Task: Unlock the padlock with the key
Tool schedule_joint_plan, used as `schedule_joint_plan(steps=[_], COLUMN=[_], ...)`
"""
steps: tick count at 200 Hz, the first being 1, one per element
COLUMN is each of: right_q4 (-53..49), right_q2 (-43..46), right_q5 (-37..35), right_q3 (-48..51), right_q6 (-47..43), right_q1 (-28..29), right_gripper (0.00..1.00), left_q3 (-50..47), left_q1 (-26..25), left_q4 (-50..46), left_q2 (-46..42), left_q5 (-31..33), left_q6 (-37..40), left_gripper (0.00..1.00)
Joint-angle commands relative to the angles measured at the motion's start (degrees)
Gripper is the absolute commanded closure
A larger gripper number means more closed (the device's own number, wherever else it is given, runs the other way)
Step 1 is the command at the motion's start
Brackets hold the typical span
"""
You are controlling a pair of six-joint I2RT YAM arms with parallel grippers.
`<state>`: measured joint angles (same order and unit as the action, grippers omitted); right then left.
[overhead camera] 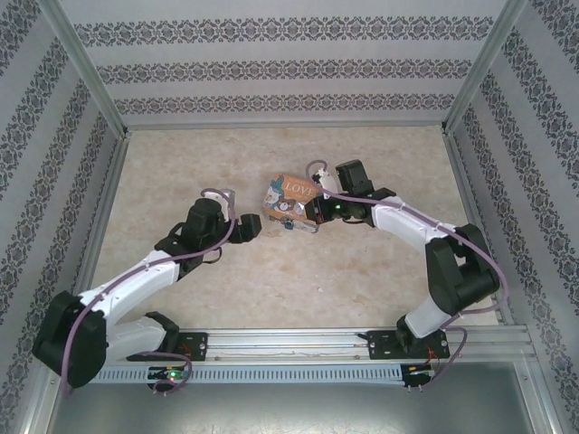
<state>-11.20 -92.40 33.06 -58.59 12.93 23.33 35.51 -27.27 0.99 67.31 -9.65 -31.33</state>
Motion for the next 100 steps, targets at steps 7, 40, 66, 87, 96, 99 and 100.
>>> schedule_joint_plan(steps=[7,40,66,87,96,99,100], right_q4=[2.13,2.49,2.22,1.97,1.69,1.66,1.64], right_q2=[-3.3,-5.54,-6.99,-7.65,-7.87,-7.93,-7.95], right_q5=[2.01,1.45,1.13,0.71,0.69,0.69,0.69], right_q3=[-3.18,-4.16,-3.83,-3.01,-2.81,-2.68,-2.59], right_q6=[0.17,0.34,0.34,0.8,0.96,1.0,1.02], right_q1=[-0.81,-1.18,-1.34,-1.33,-1.28,-1.28,-1.28], right_gripper=[1.0,1.0,1.0,1.0,1.0,1.0,1.0], left_q3=[3.73,3.72,4.24,5.23,5.19,5.1,5.06], left_q1=[0.51,0.54,0.52,0.28,0.13,0.1,0.06], left_q4=[-3.37,1.87,5.14,7.58,9.65,10.43,10.65], left_q2=[4.51,8.58,11.86,15.07,16.32,16.72,16.85], left_q5=[-3.48,-10.34,-12.99,-15.38,-15.82,-15.91,-15.92], left_q6=[-0.04,2.5,2.95,3.9,4.01,4.12,4.1], left_gripper=[0.17,0.25,0.31,0.31,0.3,0.3,0.3])
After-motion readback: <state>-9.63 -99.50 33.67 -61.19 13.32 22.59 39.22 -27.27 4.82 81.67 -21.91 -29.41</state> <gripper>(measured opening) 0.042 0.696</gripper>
